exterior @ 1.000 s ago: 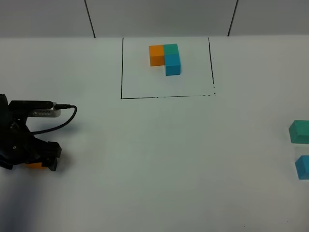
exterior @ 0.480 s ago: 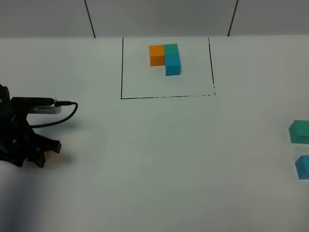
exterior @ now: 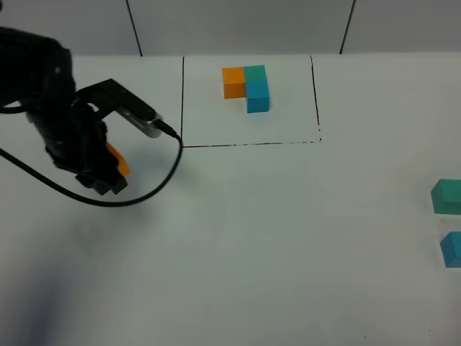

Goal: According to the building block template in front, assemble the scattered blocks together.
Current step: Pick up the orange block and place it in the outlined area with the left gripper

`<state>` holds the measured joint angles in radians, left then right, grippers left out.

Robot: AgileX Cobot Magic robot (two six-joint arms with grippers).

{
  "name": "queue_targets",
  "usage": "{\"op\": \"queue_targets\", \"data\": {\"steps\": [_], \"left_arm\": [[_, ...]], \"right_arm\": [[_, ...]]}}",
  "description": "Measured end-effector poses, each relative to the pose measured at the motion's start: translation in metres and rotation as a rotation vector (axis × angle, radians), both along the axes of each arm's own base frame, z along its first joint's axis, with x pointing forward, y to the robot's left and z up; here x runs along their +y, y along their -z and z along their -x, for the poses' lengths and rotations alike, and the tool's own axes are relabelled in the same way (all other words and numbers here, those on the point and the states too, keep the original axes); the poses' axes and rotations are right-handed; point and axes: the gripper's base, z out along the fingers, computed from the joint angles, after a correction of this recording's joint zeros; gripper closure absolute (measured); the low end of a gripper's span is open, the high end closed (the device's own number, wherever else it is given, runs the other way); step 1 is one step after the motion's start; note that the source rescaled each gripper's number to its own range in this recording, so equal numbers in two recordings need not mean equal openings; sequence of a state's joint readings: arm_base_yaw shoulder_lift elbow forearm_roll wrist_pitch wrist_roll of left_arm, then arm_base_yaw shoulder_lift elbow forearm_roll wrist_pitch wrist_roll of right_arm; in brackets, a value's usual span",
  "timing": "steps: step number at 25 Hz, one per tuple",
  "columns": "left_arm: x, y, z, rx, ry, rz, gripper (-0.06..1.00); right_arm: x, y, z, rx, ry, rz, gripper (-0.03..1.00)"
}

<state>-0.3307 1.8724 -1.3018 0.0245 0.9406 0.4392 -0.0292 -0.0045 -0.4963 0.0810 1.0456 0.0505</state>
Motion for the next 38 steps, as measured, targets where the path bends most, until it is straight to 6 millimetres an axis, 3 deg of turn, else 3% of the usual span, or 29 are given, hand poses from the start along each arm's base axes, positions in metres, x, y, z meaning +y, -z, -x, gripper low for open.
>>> {"op": "queue_targets", "data": {"steps": [8, 11, 16, 21, 25, 32, 38], "left_arm": [[-0.069, 0.013, -0.044, 0.109, 0.402, -0.040, 0.93], [-0.094, 0.017, -0.060, 0.068, 0.518, -0.043, 0.93], [-0.132, 0.029, -0.071, 0.005, 0.650, -0.094, 0.93], [-0.164, 0.042, -0.067, -0.017, 0.715, -0.093, 0.93], [-0.178, 0.053, -0.060, 0.000, 0.749, -0.095, 0.93], [-0.177, 0.078, -0.061, 0.051, 0.725, -0.104, 0.93], [-0.179, 0.080, -0.061, 0.057, 0.718, -0.090, 0.93]], "right_arm": [[0.000, 0.000, 0.000, 0.001, 0.000, 0.000, -0.01], [0.000, 0.000, 0.000, 0.001, 0.001, -0.002, -0.01], [0.000, 0.000, 0.000, 0.001, 0.002, -0.004, 0.00], [0.000, 0.000, 0.000, 0.001, 0.005, -0.010, 0.02], [0.000, 0.000, 0.000, 0.001, 0.006, -0.010, 0.04], [0.000, 0.000, 0.000, 0.001, 0.006, -0.010, 0.06], [0.000, 0.000, 0.000, 0.001, 0.007, -0.008, 0.07]]}}
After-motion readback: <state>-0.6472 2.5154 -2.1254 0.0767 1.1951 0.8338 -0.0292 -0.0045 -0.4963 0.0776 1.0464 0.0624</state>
